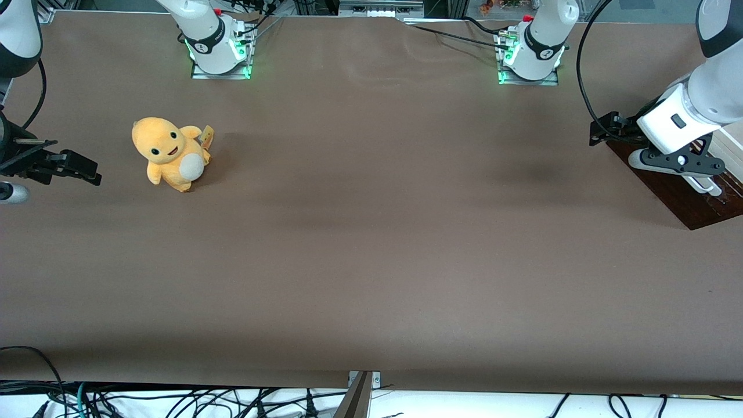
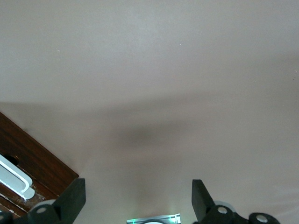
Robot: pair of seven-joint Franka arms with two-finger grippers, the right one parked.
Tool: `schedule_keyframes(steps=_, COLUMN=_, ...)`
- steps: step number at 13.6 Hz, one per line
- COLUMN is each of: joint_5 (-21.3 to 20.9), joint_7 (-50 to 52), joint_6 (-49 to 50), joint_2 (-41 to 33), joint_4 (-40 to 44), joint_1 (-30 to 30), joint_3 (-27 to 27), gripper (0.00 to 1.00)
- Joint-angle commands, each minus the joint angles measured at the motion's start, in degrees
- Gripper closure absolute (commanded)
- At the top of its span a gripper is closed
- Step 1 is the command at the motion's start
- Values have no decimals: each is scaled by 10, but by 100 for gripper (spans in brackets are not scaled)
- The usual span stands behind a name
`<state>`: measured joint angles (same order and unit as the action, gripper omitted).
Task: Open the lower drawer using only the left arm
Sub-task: 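Swing the left gripper down toward the lower drawer's white handle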
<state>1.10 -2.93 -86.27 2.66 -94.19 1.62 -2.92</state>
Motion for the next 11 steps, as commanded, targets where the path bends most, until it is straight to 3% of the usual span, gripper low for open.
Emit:
schedule_keyframes(steps=1, joint_5=5, joint_7=-4, joint_6=15, joint_2=8, joint_4=20, joint_1=-2, joint_3=0, gripper=0)
schedule_keyframes(steps=6, joint_5=2, joint_7=1, joint_6=15, joint_2=9, joint_4=20, joint_1=-2, joint_3=1, gripper=0)
schedule_keyframes(steps=11, joint_5=-91, joint_7=65, joint_6=40, joint_2=10, joint_4=19, joint_1=2, joint_3=-2, gripper=0)
